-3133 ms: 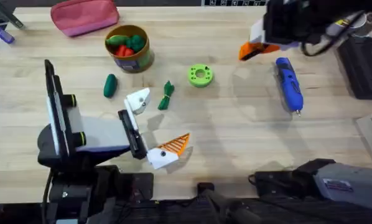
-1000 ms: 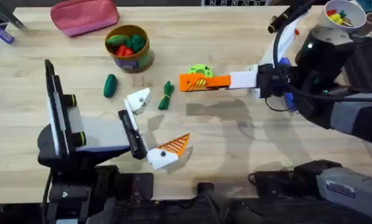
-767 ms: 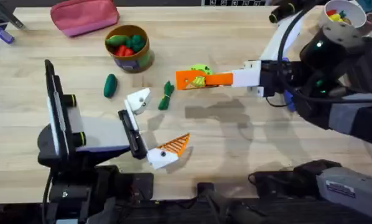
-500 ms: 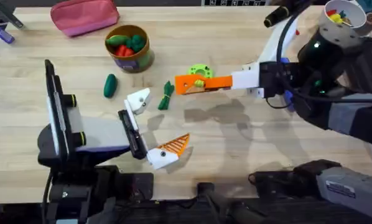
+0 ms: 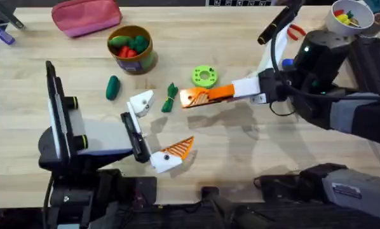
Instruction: Pick up the gripper from the table and insert it into the empty holder that is missing its gripper. Then pick up a screw, insert it into the mounting hole, and use the screwdriver to tighten it. Finally, clean up the table by picking up the vegetable and placing it into the bucket.
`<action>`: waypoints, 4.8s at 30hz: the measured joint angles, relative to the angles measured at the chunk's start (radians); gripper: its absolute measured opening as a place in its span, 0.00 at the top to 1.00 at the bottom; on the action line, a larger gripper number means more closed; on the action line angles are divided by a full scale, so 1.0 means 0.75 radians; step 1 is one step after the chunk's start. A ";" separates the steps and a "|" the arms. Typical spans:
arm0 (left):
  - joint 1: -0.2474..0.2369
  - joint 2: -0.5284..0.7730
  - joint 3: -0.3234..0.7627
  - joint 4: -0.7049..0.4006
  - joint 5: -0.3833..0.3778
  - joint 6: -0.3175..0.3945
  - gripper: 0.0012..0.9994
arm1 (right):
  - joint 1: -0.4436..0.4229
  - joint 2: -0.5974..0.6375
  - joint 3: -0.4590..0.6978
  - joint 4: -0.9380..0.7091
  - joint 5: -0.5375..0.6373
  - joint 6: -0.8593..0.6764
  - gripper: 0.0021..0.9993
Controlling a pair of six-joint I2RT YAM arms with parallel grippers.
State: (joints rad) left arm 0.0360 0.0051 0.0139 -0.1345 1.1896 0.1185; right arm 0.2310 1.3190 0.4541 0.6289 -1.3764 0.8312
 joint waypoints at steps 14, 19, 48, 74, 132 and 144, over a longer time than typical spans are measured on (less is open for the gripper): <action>0.000 0.000 0.000 0.000 0.000 0.000 0.01 | 0.028 0.249 0.070 -0.002 -0.118 0.050 1.00; 0.000 0.000 0.000 0.000 0.000 0.000 0.01 | 0.077 0.324 0.195 0.000 -0.154 0.101 1.00; 0.000 0.000 0.000 0.000 0.000 0.000 0.01 | 0.229 0.534 0.372 0.175 -0.180 0.244 1.00; 0.000 0.000 0.000 0.000 0.000 -0.005 0.01 | 0.277 0.534 0.374 0.175 -0.095 0.259 1.00; 0.001 0.000 0.000 0.000 -0.010 -0.040 0.01 | 0.419 0.534 0.378 0.252 0.170 0.430 1.00; 0.002 0.000 0.000 0.001 -0.015 -0.045 0.01 | 0.425 0.534 0.378 0.254 0.189 0.430 1.00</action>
State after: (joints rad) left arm 0.0372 0.0055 0.0139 -0.1341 1.1782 0.0845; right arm 0.5495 1.7195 0.7380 0.8196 -1.2346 1.1534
